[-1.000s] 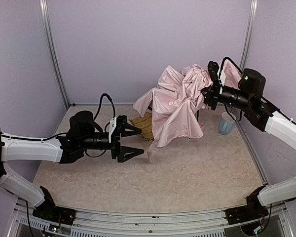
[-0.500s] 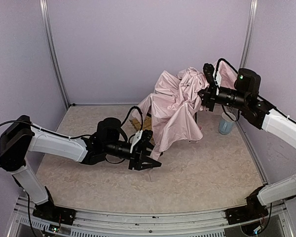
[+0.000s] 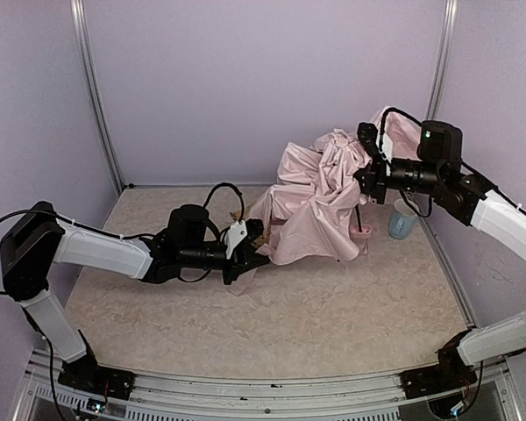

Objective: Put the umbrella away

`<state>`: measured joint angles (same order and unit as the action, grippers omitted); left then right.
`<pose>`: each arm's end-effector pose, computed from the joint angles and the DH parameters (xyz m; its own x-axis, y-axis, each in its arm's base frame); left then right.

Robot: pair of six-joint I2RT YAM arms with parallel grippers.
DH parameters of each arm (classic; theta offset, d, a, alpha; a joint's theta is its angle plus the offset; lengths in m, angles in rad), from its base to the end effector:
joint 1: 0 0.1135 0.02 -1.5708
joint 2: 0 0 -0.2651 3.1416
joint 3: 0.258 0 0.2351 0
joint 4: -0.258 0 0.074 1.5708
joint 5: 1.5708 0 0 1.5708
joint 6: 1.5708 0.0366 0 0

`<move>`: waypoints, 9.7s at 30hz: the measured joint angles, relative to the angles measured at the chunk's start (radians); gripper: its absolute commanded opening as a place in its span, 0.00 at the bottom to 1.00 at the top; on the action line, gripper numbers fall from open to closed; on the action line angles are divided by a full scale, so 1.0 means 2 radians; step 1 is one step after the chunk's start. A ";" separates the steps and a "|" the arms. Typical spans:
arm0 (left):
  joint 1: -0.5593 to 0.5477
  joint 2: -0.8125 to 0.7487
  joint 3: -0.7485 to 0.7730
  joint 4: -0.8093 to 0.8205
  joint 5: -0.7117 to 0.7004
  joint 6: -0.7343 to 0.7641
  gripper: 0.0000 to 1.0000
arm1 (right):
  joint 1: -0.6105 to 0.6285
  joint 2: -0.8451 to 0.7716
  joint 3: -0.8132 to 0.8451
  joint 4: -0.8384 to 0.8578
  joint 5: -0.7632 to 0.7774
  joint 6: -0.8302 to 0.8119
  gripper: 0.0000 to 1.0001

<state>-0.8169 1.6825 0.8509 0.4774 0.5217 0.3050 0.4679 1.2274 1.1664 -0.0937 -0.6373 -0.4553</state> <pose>0.2237 -0.2649 0.2127 0.0594 0.3171 -0.9465 0.9793 0.1651 0.1168 0.2253 0.1383 0.3932 0.2666 -0.2612 -0.9277 -0.8573 0.3756 -0.3521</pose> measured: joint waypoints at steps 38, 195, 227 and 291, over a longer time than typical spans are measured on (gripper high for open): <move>-0.017 -0.028 -0.031 -0.155 -0.106 0.025 0.00 | 0.073 0.169 -0.369 0.482 0.111 0.270 0.00; -0.158 -0.169 -0.105 -0.070 -0.346 -0.042 0.79 | 0.205 0.339 -0.088 0.057 0.109 0.242 0.30; -0.242 0.006 -0.038 -0.184 -0.289 0.098 0.00 | 0.205 0.356 -0.058 0.032 0.100 0.229 0.27; 0.000 0.060 -0.055 -0.024 -0.073 -0.080 0.57 | 0.213 0.290 -0.067 0.076 0.047 0.141 0.00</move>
<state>-0.8173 1.8019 0.7410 0.4290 0.3748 0.1440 0.8948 1.8076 1.0325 0.0574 -0.5434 -0.1726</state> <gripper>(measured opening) 0.280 0.006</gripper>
